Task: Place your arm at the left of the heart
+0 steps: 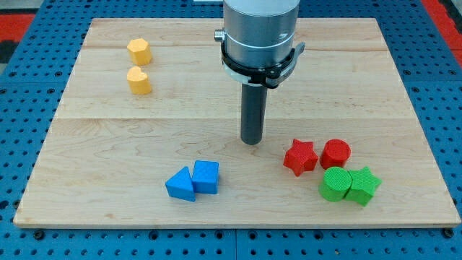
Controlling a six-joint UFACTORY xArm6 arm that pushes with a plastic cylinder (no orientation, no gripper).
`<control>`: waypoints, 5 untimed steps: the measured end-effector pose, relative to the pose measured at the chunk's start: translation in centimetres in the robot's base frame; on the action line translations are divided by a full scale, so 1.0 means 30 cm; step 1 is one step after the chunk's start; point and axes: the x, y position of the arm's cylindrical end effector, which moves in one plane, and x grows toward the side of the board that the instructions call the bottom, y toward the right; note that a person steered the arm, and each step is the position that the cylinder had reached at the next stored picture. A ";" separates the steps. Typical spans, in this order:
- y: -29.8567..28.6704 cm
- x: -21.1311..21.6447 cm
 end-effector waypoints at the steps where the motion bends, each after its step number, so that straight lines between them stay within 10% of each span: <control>1: -0.004 -0.018; 2: 0.036 -0.198; 5: -0.757 -0.271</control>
